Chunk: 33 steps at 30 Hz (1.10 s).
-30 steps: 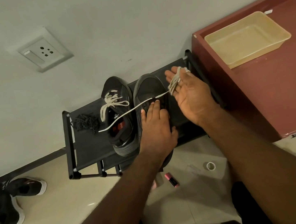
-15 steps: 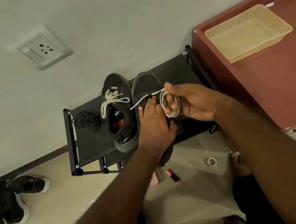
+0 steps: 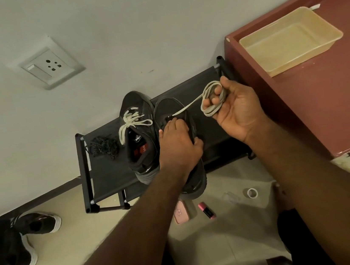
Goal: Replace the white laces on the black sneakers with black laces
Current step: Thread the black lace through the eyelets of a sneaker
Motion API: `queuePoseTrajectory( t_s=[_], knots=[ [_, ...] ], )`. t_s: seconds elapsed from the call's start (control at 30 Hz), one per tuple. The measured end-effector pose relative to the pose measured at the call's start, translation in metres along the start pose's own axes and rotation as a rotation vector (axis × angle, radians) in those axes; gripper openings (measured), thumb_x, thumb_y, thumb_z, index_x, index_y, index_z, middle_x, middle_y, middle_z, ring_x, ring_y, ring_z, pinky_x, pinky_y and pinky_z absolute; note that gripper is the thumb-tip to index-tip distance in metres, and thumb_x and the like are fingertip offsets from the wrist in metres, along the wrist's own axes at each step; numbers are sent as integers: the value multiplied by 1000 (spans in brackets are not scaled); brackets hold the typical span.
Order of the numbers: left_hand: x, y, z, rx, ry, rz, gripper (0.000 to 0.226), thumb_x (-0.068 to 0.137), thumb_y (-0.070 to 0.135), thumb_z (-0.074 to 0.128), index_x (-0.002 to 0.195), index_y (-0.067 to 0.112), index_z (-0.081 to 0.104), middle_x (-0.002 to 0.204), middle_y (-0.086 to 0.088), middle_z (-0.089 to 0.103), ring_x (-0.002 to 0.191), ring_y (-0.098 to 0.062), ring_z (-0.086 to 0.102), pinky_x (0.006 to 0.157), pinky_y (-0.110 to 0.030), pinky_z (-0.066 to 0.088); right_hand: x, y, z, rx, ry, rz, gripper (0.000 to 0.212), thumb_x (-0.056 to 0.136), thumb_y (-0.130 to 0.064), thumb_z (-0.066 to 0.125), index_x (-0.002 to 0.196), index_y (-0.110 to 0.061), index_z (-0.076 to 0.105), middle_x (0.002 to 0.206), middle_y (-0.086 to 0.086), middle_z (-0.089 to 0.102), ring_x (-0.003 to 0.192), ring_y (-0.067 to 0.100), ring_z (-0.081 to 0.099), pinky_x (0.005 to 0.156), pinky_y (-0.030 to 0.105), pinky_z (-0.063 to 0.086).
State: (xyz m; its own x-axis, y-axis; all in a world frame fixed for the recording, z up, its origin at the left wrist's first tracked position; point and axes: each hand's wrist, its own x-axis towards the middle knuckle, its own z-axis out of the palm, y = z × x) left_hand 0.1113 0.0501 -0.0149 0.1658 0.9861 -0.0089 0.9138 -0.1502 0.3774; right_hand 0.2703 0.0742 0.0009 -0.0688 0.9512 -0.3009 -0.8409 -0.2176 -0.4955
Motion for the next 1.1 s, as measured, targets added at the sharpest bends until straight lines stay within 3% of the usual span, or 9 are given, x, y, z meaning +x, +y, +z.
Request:
queuePoseTrajectory(
  t_s=[0.2,0.33,0.4,0.6,0.67,0.73,0.8,0.93,1.1],
  knots=[
    [0,3,-7,-24,37,-23,34,88,22,60,120,13,54,116,-3,59,113,-20,53,106,-41,42,-1,-7,-4,-99,-20,-15,47,100,-23,45,58,-10,58,50,6,47,57,21,51,65,30,51],
    [7,16,-31,-241,220,-51,44,101,12,44,145,9,43,143,-7,51,133,-17,44,113,-26,31,-4,-8,-4,-211,-60,-10,44,98,-21,45,56,-9,54,47,6,44,53,24,48,60,30,49],
    [15,31,-44,-424,127,-70,44,106,23,40,148,12,39,149,-3,46,136,-11,40,112,-22,28,-5,-9,-2,-238,-103,12,43,95,-22,47,55,-10,54,47,6,44,53,24,48,59,29,49],
    [25,62,-44,-949,-380,-113,27,105,27,43,106,11,64,85,4,67,84,-8,60,88,-31,49,-9,-13,-2,-224,-96,16,45,95,-23,47,53,-11,56,44,3,44,47,18,46,59,28,47],
    [26,61,-36,-1010,-436,-178,29,102,24,50,128,13,56,95,2,67,89,-5,64,91,-33,51,-9,-15,-5,-229,-81,29,46,95,-23,47,51,-13,55,43,2,43,45,17,44,59,29,44],
    [30,56,-38,-955,-391,-191,63,97,23,59,152,25,29,126,-4,58,106,-9,64,100,-39,50,-10,-17,-6,-248,-99,62,45,93,-23,47,50,-13,52,41,1,40,44,17,43,57,29,43],
    [37,48,-45,-814,-358,-139,77,92,23,67,154,32,23,148,-6,40,126,-14,52,110,-41,42,-10,-19,-6,-287,-130,92,43,91,-24,47,50,-13,50,40,1,38,44,18,41,54,28,42],
    [38,49,-51,-943,-535,-47,19,100,13,53,116,9,62,106,-11,70,93,-14,64,97,-35,49,-9,-19,-4,-286,-143,104,42,90,-23,46,50,-12,51,40,2,38,44,19,40,53,28,43],
    [34,54,-35,-928,-304,-222,15,101,15,54,94,8,65,72,2,68,67,-6,61,80,-31,55,-6,-18,-7,-360,-92,112,41,98,-26,50,64,-7,61,50,4,53,50,17,55,61,28,52]
  ],
)
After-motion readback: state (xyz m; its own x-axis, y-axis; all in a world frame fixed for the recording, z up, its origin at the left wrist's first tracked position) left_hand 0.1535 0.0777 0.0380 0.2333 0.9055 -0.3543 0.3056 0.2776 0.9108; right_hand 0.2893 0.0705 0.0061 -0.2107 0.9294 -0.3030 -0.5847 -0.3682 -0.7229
